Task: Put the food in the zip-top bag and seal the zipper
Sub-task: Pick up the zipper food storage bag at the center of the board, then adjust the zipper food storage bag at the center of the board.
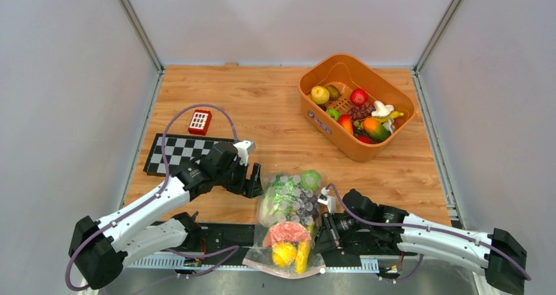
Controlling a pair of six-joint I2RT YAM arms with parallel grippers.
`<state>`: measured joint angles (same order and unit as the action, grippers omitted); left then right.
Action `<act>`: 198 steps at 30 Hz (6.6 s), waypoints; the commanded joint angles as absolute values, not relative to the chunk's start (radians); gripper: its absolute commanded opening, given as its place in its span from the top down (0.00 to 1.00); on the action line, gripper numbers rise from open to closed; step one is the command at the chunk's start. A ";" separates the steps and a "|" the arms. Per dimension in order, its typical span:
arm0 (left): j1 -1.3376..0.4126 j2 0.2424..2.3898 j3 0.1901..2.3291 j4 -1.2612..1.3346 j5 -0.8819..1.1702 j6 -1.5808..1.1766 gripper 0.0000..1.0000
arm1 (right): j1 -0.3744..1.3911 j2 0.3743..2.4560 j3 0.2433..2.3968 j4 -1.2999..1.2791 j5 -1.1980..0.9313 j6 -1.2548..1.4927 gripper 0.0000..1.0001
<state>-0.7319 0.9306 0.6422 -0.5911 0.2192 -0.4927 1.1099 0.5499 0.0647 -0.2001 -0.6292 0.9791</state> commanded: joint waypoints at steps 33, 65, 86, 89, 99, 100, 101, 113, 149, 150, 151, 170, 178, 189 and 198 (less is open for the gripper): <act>-0.736 0.918 0.924 -0.541 0.063 -0.351 0.09 | 0.613 1.275 0.795 0.316 -0.553 0.796 1.00; -1.234 1.029 0.991 -0.522 -0.573 -0.580 0.18 | 0.528 1.521 0.996 0.429 -0.503 0.820 1.00; -1.283 1.070 0.985 -0.474 -0.597 -0.557 0.91 | 0.529 1.437 0.973 0.375 -0.487 0.755 1.00; -1.283 1.035 1.008 -0.482 -0.582 -0.508 1.00 | 0.524 1.418 0.963 0.385 -0.533 0.696 1.00; -1.229 0.967 1.286 -0.694 -0.402 -0.241 1.00 | 0.428 1.217 0.899 0.274 -0.703 0.320 0.55; -1.205 0.969 1.319 -0.731 -0.367 -0.219 1.00 | 0.409 1.181 0.894 0.247 -0.713 0.284 0.46; -1.184 0.973 1.347 -0.766 -0.335 -0.203 1.00 | 0.387 1.152 0.888 0.226 -0.714 0.260 0.38; -1.030 0.977 1.296 -0.785 -0.059 -0.031 1.00 | 0.252 0.805 0.603 0.375 -0.973 -0.067 0.25; -0.889 0.987 1.266 -0.730 -0.324 -0.259 1.00 | 1.456 1.030 0.600 0.658 0.410 -0.397 0.29; -0.886 0.986 1.265 -0.727 -0.324 -0.259 1.00 | 1.476 1.049 0.610 0.677 0.437 -0.412 0.31; -0.883 0.986 1.266 -0.725 -0.324 -0.259 1.00 | 1.498 1.071 0.618 0.712 0.480 -0.427 0.32; -0.831 0.968 1.255 -0.689 -0.269 -0.259 1.00 | 1.691 1.495 0.665 1.355 0.761 -0.823 0.52; -0.828 0.964 1.252 -0.682 -0.256 -0.261 1.00 | 1.691 1.544 0.678 1.339 0.743 -0.812 0.56; -0.828 0.955 1.246 -0.671 -0.239 -0.262 1.00 | 1.684 1.624 0.683 1.445 0.769 -0.911 0.72; -0.828 0.954 1.241 -0.666 -0.230 -0.259 1.00 | 1.658 1.601 0.673 1.460 0.782 -0.898 0.84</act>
<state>-0.8352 0.9760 1.2369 -0.7403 -0.2413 -0.2420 1.6711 1.6218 0.6525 1.3903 0.7597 -0.9062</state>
